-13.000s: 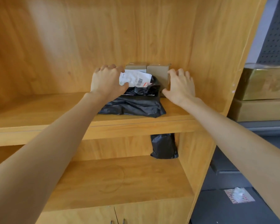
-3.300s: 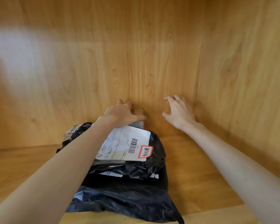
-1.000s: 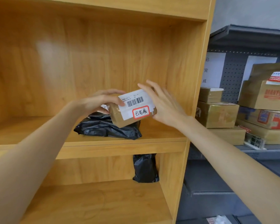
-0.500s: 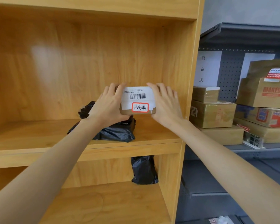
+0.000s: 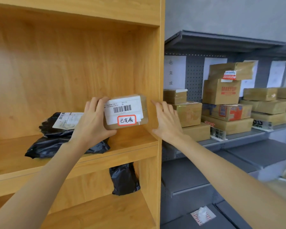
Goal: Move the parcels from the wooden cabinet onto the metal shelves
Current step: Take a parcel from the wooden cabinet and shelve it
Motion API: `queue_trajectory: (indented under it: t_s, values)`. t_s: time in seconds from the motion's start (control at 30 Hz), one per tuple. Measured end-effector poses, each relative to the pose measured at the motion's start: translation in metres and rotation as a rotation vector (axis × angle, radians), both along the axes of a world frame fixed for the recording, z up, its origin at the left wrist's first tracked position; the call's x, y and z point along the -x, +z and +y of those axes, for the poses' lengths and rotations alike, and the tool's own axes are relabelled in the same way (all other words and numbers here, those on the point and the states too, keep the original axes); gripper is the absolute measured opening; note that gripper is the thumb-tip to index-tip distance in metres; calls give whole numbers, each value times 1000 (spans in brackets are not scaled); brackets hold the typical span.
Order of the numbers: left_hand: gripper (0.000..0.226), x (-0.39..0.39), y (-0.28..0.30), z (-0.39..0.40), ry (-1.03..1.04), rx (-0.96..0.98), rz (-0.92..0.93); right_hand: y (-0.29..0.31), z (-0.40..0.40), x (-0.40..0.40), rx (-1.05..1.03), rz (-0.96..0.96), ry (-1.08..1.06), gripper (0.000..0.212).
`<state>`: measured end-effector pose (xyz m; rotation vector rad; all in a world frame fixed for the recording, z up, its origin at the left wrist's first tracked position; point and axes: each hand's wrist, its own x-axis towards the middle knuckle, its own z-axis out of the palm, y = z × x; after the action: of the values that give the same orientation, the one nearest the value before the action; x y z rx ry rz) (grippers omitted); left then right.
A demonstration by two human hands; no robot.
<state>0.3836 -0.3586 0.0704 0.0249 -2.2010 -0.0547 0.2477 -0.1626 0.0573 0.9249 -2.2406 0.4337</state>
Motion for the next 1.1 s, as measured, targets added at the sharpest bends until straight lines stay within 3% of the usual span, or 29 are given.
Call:
queue_trajectory:
  t_s: [0.33,0.53,0.8,1.1]
  values:
    - [93,24,-6,75,-49,18,-40,-2,92,19,-25,4,-89,81]
    - [93,63,-4,163,-67,42,-21,2,182,49,-82,5,-149,65]
    - [92,131,-14,278,-35,-13,-5,-10,301,111,-181,-40,-149,58]
    - [95,198,-8,302,46,41,-46,-12,330,187,-187,-110,-108,52]
